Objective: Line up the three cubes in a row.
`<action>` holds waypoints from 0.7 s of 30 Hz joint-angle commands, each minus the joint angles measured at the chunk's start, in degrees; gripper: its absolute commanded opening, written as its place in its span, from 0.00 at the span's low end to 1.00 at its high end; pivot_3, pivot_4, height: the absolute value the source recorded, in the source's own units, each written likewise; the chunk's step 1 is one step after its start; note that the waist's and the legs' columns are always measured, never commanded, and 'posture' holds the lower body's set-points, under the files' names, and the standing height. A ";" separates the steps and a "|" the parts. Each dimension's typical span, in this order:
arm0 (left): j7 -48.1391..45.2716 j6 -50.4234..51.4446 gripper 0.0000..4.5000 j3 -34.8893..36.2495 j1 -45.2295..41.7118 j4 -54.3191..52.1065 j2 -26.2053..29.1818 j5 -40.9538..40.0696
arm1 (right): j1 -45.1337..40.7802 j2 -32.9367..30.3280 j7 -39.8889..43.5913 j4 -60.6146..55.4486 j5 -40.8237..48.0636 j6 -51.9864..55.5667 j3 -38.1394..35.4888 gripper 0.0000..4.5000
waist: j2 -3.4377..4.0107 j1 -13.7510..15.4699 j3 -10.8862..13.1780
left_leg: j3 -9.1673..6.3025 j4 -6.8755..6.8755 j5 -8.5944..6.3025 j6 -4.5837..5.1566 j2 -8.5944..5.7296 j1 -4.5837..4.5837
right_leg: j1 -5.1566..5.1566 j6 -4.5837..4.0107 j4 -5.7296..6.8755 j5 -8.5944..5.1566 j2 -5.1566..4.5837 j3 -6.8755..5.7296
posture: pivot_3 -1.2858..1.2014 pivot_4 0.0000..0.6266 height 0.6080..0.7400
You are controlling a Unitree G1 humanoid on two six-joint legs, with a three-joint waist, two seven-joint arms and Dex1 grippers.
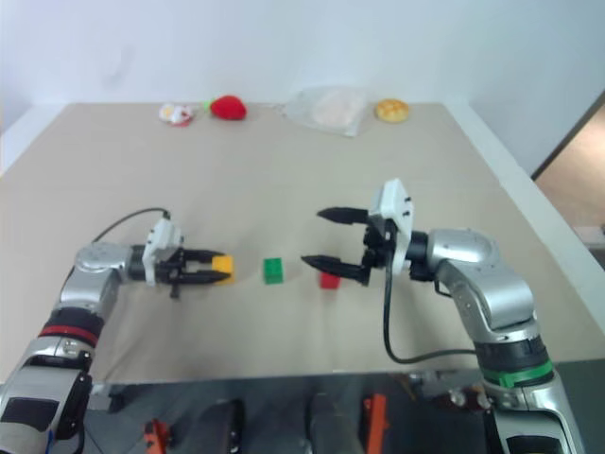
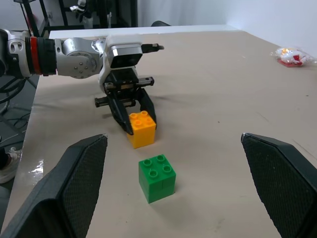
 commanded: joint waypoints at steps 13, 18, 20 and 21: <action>-1.74 -2.10 0.52 -0.90 -3.22 4.83 -1.54 0.57 | 0.46 -1.51 0.01 -3.09 1.55 0.62 -2.74 1.00 | 0.00 0.09 0.00 | 0.00 0.03 0.00 0.00 -0.01 0.00 | 0.02 0.01 0.00 0.00 -0.01 0.00 | 0.52 0.24 1.00; 0.00 -3.68 0.89 -0.60 -3.34 4.66 -1.95 1.27 | 0.33 -1.69 -0.10 -3.12 1.81 0.89 -2.96 1.00 | 0.00 0.12 0.00 | 0.00 0.04 0.00 0.00 -0.01 -0.03 | -0.01 0.01 0.00 0.01 0.00 0.00 | 0.52 0.24 1.00; 0.19 -4.34 0.89 -0.44 -2.92 4.82 -0.88 1.72 | 0.29 -1.71 -0.12 -3.07 1.92 0.92 -3.00 1.00 | 0.00 0.11 0.00 | 0.00 0.02 0.00 0.00 -0.01 -0.02 | -0.01 0.01 0.00 0.00 0.00 0.00 | 0.52 0.24 1.00; -0.15 -4.05 0.89 -0.14 -2.72 4.81 -0.15 1.55 | 0.19 -1.71 -0.16 -3.04 1.98 1.00 -3.00 1.00 | 0.00 0.05 0.00 | 0.00 0.02 0.00 0.00 -0.01 -0.02 | -0.01 0.01 0.00 0.00 0.01 0.00 | 0.52 0.24 1.00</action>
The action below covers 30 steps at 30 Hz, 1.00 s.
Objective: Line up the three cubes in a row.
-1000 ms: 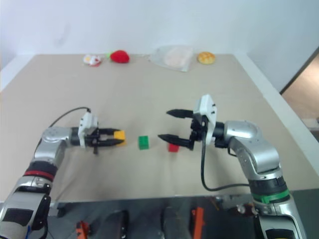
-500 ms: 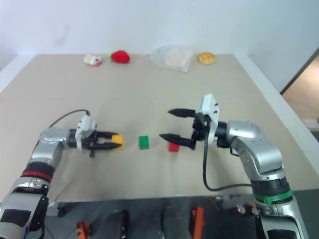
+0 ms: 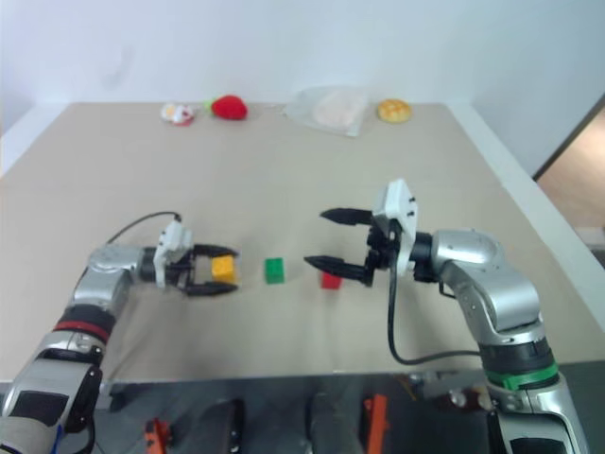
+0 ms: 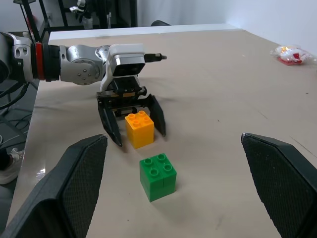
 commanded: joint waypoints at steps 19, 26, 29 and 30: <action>9.90 20.47 0.89 17.04 24.84 -29.46 19.34 -10.43 | 0.57 -2.49 1.98 2.72 -1.27 -2.66 -3.95 1.00 | 0.01 -0.05 0.01 | 0.20 -0.12 0.00 -0.01 0.16 0.03 | -0.13 -0.08 0.00 -0.04 -0.06 -0.02 | 0.52 0.24 1.00; 18.63 20.48 0.89 19.25 35.96 -40.32 18.83 -8.64 | 10.39 -9.19 3.91 8.78 -6.79 -8.05 -7.44 1.00 | 0.00 0.32 0.00 | 0.34 -0.29 -0.02 -0.03 0.13 0.05 | -0.17 -0.13 -0.05 -0.11 -0.21 -0.03 | 0.52 0.24 1.00; 22.50 22.74 0.89 19.67 36.23 -43.62 17.35 -10.17 | 13.77 -9.90 2.86 9.07 -5.45 -7.20 -11.22 1.00 | 0.00 0.08 0.00 | 0.47 -0.26 -0.02 -0.03 0.15 0.11 | -0.18 -0.15 -0.06 -0.10 -0.25 -0.02 | 0.52 0.24 1.00; 22.99 23.22 0.89 19.41 36.11 -44.46 16.92 -10.78 | 14.65 -9.73 2.64 8.50 -5.22 -6.98 -11.83 1.00 | 0.00 0.07 0.00 | 0.47 -0.23 -0.02 -0.04 0.16 0.15 | -0.13 -0.15 -0.05 -0.10 -0.26 -0.02 | 0.52 0.24 1.00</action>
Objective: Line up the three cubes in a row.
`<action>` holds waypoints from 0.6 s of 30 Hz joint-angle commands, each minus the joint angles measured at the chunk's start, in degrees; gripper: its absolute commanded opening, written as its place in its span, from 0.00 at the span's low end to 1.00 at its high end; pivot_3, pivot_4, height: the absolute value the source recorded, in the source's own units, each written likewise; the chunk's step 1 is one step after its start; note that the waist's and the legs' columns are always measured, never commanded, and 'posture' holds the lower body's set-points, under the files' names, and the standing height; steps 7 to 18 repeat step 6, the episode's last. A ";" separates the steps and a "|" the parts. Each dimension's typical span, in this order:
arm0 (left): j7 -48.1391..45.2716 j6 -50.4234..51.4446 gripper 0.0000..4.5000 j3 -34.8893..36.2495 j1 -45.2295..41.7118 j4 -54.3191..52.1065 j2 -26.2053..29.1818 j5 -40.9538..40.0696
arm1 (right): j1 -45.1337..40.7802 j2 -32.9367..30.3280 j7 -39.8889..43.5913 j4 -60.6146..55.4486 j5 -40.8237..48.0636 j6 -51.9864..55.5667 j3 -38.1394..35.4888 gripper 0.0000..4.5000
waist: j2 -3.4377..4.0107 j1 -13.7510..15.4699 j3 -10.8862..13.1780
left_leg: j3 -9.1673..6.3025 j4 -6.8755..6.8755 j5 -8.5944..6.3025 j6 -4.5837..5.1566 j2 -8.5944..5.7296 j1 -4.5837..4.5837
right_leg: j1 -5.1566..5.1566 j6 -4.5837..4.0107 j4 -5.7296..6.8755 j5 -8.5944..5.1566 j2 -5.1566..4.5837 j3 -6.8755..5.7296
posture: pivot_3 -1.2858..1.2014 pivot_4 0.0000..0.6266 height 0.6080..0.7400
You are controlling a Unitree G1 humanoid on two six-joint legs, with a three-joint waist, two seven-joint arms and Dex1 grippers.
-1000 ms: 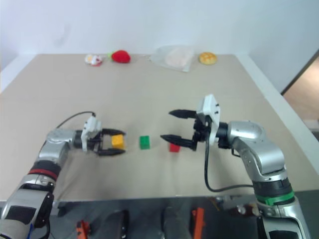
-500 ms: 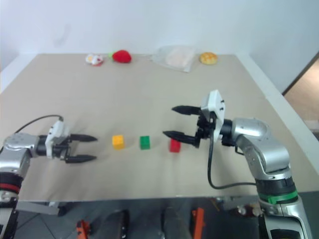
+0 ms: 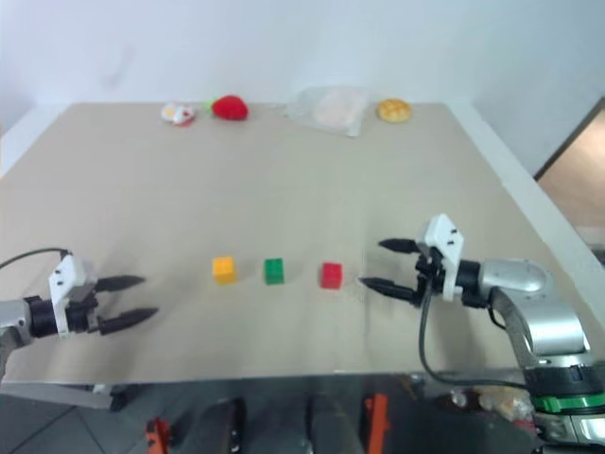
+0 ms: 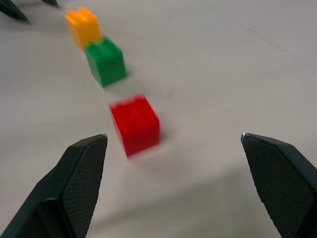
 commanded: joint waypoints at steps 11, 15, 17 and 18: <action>5.28 1.98 0.89 -0.29 -2.58 -5.30 -2.82 -2.16 | 1.84 0.99 -2.66 -3.67 1.51 0.81 -3.69 1.00 | 0.00 -0.34 0.00 | 0.06 0.01 0.00 0.00 -0.01 0.12 | 0.01 -0.01 0.00 0.01 0.05 0.09 | 0.52 0.24 1.00; 5.28 1.98 0.89 -0.29 -2.58 -5.30 -2.82 -2.16 | 1.84 0.99 -2.66 -3.67 1.51 0.81 -3.69 1.00 | 0.00 -0.34 0.00 | 0.06 0.01 0.00 0.00 -0.01 0.12 | 0.01 -0.01 0.00 0.01 0.05 0.09 | 0.52 0.24 1.00; 5.28 1.98 0.89 -0.29 -2.58 -5.30 -2.82 -2.16 | 1.84 0.99 -2.66 -3.67 1.51 0.81 -3.69 1.00 | 0.00 -0.34 0.00 | 0.06 0.01 0.00 0.00 -0.01 0.12 | 0.01 -0.01 0.00 0.01 0.05 0.09 | 0.52 0.24 1.00; 5.28 1.98 0.89 -0.29 -2.58 -5.30 -2.82 -2.16 | 1.84 0.99 -2.66 -3.67 1.51 0.81 -3.69 1.00 | 0.00 -0.34 0.00 | 0.06 0.01 0.00 0.00 -0.01 0.12 | 0.01 -0.01 0.00 0.01 0.05 0.09 | 0.52 0.24 1.00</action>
